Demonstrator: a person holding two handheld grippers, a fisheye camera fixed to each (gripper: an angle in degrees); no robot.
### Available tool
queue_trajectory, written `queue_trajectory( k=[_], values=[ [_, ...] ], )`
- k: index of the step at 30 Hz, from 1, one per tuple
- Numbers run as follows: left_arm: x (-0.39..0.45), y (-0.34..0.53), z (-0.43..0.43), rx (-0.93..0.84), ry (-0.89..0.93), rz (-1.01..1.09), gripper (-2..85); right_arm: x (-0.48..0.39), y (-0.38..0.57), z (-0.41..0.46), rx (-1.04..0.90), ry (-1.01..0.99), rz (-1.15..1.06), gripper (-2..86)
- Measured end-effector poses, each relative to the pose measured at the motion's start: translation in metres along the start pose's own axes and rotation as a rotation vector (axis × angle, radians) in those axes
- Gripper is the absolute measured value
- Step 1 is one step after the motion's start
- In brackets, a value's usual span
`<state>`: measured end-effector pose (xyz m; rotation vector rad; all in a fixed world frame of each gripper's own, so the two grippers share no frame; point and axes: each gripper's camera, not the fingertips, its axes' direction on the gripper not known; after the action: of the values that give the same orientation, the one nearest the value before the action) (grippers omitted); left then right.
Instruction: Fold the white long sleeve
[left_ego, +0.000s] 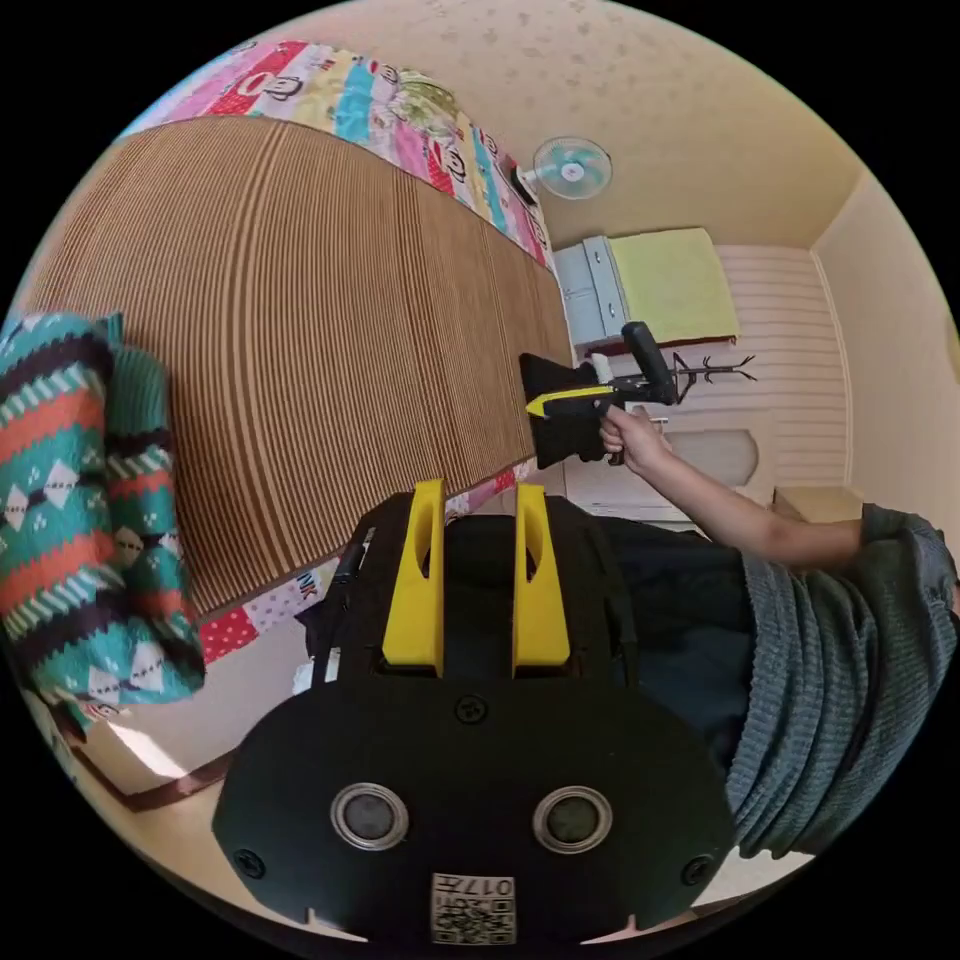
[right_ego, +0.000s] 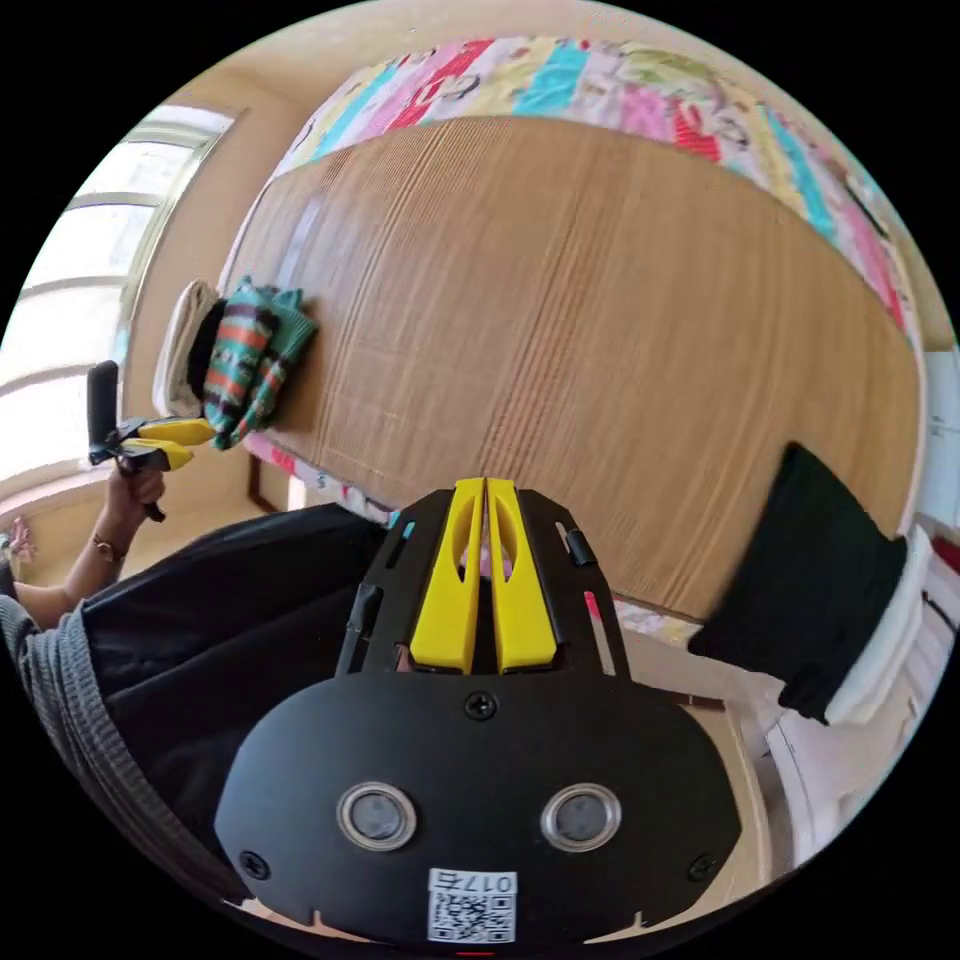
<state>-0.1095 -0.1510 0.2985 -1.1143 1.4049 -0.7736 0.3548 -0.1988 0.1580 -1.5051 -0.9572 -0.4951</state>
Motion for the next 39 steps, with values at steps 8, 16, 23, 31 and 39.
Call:
queue_trajectory(
  k=[8, 16, 23, 31, 39],
  values=[
    [0.034, -0.093, 0.09, -0.044, 0.154, 0.063, 9.0, 0.125, 0.162, -0.056, 0.387, -0.274, 0.548, 0.7],
    [0.1, -0.174, 0.213, -0.067, 0.332, 0.023, 5.6, 0.243, 0.281, -0.064, 0.483, -0.273, 0.974, 4.2],
    [0.136, -0.225, 0.291, -0.076, 0.312, 0.033, 5.4, 0.354, 0.315, -0.066, 0.493, -0.293, 1.177, 11.1],
    [0.141, -0.264, 0.346, -0.044, 0.234, -0.045, 5.2, 0.328, 0.247, -0.059, 0.324, -0.388, 0.824, 5.0],
    [0.12, -0.291, 0.377, 0.02, 0.205, -0.11, 5.1, 0.191, 0.167, -0.053, 0.22, -0.458, 0.378, 3.4]
  ],
)
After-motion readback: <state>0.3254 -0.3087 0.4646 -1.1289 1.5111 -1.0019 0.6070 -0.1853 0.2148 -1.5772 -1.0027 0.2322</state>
